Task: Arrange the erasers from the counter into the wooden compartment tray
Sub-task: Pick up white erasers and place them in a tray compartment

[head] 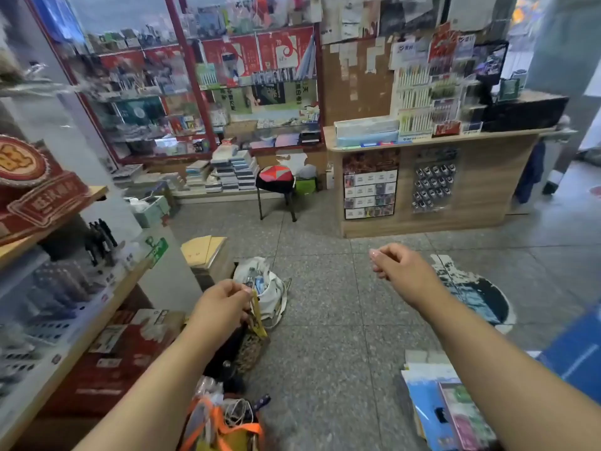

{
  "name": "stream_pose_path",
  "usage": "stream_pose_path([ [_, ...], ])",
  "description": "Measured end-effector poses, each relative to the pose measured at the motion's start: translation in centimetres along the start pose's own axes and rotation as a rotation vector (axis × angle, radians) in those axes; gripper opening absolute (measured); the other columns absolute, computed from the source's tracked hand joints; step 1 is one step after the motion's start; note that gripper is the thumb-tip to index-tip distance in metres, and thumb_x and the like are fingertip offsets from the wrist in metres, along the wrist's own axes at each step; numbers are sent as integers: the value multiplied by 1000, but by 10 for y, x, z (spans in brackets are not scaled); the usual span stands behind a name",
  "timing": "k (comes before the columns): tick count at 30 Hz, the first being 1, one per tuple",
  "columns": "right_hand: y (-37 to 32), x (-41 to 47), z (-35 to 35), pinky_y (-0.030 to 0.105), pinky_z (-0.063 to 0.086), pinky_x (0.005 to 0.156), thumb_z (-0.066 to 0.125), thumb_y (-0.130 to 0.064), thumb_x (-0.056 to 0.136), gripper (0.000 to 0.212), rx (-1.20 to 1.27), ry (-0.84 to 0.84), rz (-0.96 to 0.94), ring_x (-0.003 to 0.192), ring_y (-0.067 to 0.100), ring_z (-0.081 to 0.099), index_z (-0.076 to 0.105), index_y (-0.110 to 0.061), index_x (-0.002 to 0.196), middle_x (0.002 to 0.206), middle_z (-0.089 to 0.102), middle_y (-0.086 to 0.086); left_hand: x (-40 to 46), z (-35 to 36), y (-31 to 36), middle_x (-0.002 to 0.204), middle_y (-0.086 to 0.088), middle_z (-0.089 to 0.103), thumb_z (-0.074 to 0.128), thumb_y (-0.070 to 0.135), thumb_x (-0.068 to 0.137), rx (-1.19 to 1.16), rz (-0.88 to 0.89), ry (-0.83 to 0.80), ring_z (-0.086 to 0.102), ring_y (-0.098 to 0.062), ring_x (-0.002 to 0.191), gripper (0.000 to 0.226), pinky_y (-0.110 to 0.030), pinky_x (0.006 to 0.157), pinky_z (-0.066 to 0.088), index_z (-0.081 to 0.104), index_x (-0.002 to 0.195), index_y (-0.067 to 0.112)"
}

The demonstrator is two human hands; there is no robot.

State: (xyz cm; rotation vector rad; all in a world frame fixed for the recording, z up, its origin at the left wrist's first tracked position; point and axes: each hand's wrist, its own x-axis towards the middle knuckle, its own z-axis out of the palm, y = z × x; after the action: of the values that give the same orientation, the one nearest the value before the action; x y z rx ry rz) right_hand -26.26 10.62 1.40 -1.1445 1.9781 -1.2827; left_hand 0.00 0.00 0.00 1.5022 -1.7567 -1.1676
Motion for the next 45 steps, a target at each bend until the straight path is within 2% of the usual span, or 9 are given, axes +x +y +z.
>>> stream_pose_path([
  [5,7,33,4,31,40,68,51,-35,96,30,10,7,23,76,20,54,61,-7,93,89,65,13,34,9,0,76,-6,61,55,19,96,-29,-2,1,53,-17,63,15,-31,64,45,61,90,7],
  [9,7,77,19,39,48,78,52,-36,94,25,47,14,16,77,21,55,59,-14,84,83,62,8,74,9,1,75,-5,62,54,20,96,-14,15,13,55,-18,67,15,-34,69,47,61,90,8],
  [14,-3,150,48,45,50,83,54,-35,93,28,43,56,-14,75,21,56,61,-10,85,87,66,15,148,5,2,72,-3,59,53,21,96,-49,29,-1,53,-17,64,15,-32,63,44,58,83,14],
  [20,-33,239,78,41,51,83,55,-33,93,24,34,92,-33,72,17,57,62,-12,85,79,65,4,258,-11,21,75,-4,60,55,21,94,-41,69,10,55,-18,65,11,-33,62,44,59,85,17],
  [24,-46,293,85,39,51,81,54,-36,93,23,-26,95,-35,73,16,58,60,-16,83,86,68,5,316,-9,36,77,-3,61,54,22,95,-54,83,-13,55,-17,67,11,-33,62,44,59,88,16],
  [29,-63,384,96,41,51,83,52,-40,93,21,-58,68,-57,86,22,63,59,-21,86,90,68,3,396,1,57,74,-2,58,53,18,95,-77,88,-21,51,-16,65,11,-28,58,42,58,87,14],
  [34,-56,490,103,47,52,88,55,-41,91,18,-22,51,-102,89,23,64,59,-25,83,86,66,0,492,23,80,76,-5,59,55,19,94,-48,64,10,53,-18,66,9,-33,63,43,58,88,14],
  [39,-52,607,92,39,50,84,55,-42,90,20,-56,3,-124,91,19,62,61,-23,89,93,66,-1,587,47,115,76,-5,58,53,18,97,-77,56,79,52,-18,67,12,-30,60,43,58,90,10],
  [45,-39,709,109,34,48,80,56,-39,91,20,-102,-108,-92,89,18,62,63,-20,91,94,67,0,670,68,115,50,2,51,56,19,95,-66,-60,88,48,-20,55,35,-32,62,39,48,61,14],
])
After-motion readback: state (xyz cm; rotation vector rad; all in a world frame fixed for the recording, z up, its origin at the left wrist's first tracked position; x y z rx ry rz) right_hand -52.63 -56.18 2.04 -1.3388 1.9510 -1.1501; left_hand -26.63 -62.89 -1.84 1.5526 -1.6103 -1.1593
